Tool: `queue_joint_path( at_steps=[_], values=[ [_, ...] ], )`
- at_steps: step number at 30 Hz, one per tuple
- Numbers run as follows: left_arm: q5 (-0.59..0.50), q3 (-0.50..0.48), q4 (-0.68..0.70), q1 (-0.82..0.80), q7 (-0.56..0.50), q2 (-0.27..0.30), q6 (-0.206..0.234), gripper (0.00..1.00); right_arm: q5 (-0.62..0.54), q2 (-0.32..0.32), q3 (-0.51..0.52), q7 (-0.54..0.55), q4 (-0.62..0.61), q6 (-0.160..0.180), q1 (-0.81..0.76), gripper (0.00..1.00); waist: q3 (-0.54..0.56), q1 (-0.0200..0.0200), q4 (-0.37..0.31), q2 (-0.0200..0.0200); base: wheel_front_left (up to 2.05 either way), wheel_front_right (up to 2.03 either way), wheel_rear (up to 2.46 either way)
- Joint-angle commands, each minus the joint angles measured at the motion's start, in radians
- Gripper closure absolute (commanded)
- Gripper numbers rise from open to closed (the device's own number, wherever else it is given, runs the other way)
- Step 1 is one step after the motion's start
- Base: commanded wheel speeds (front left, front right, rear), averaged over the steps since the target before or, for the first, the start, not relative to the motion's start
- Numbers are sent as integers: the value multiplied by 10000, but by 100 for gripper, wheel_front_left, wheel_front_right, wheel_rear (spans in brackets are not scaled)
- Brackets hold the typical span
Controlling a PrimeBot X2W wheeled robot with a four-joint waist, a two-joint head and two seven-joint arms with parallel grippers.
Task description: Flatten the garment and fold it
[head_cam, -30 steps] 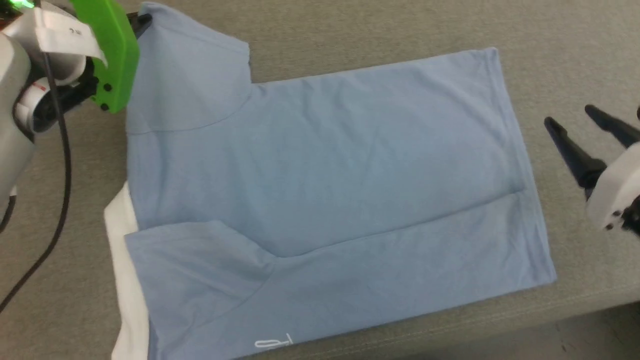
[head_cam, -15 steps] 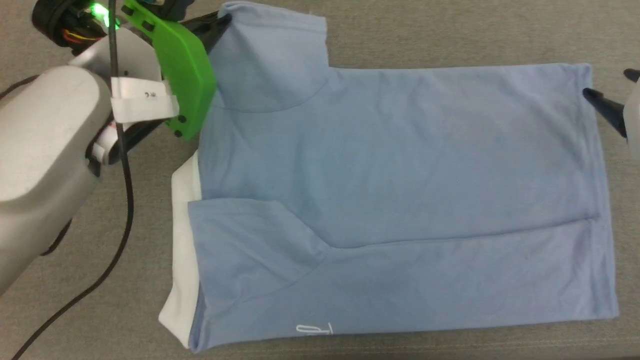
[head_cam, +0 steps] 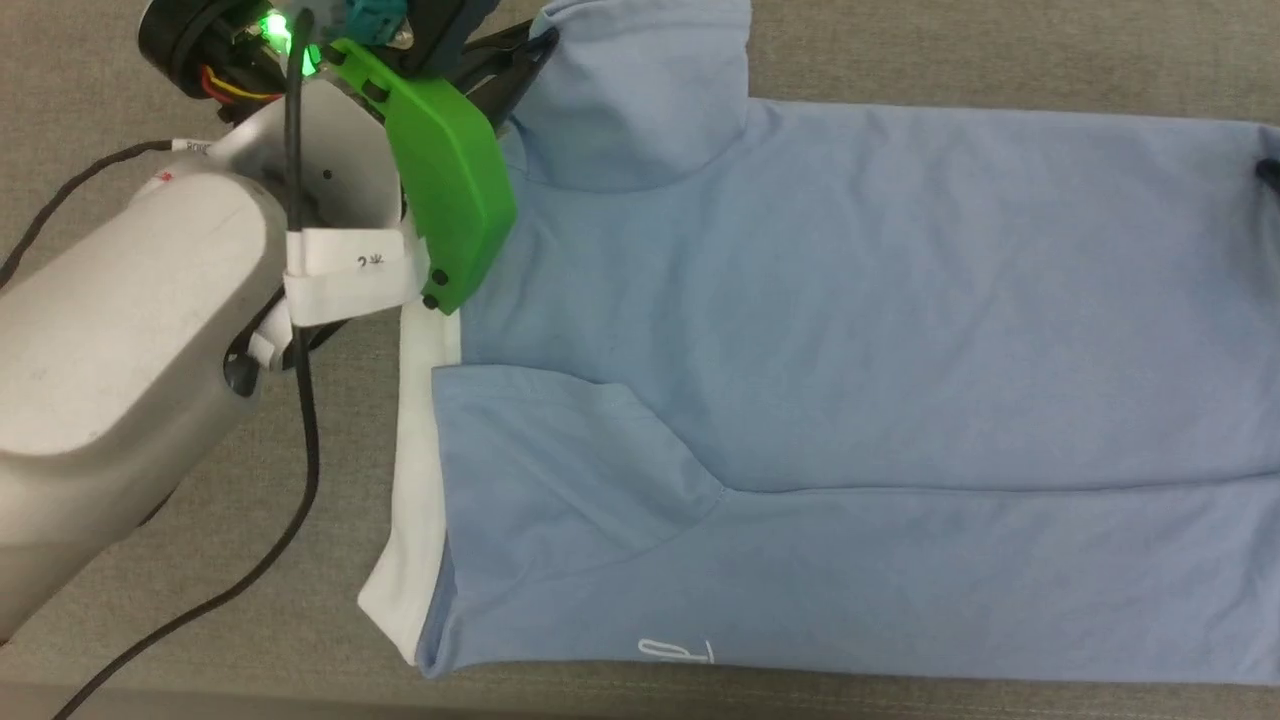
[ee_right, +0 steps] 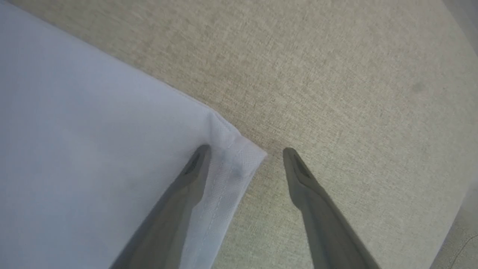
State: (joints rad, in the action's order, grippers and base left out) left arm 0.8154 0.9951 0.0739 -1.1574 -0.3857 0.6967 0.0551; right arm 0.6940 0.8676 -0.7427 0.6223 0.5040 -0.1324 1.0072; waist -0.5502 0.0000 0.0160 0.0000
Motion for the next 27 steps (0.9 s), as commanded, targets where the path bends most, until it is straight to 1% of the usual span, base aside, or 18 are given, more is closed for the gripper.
queue_joint_path(
  at_steps=[1,4,5,6,7,11,16,22,27],
  values=[
    [-158,9,81,121,17,-33,93,100,164,-122,-330,-65,171,17,-3,0,-195,0,170,0,0,0,0],
    [-160,43,142,168,-4,-32,148,100,406,-118,-880,-157,169,17,-23,0,-241,0,197,0,0,0,0],
    [-161,57,143,190,-9,-25,163,100,538,-113,-1075,-192,141,17,-28,51,-247,0,197,0,0,0,0],
    [-156,65,136,210,-7,-20,173,100,655,-103,-1214,-225,119,17,-24,82,-245,0,194,0,0,0,0],
    [-155,74,122,229,0,-13,179,100,759,-84,-1336,-270,105,17,-8,100,-235,0,188,0,0,0,0],
    [-139,105,-35,331,61,15,202,100,1080,34,-1636,-777,252,17,186,100,-81,0,125,0,0,0,0],
    [-70,100,-381,564,304,-31,284,100,1552,4,-1596,-1669,673,17,357,100,388,0,20,0,0,0,0],
    [157,37,-892,1078,726,-117,498,100,2267,-84,-1438,-2812,960,17,195,100,1307,0,-131,0,0,0,0],
    [442,-52,-1036,1672,1031,-41,765,100,2749,139,-1536,-3418,833,17,-299,100,2087,0,-220,0,0,0,0]
  ],
)
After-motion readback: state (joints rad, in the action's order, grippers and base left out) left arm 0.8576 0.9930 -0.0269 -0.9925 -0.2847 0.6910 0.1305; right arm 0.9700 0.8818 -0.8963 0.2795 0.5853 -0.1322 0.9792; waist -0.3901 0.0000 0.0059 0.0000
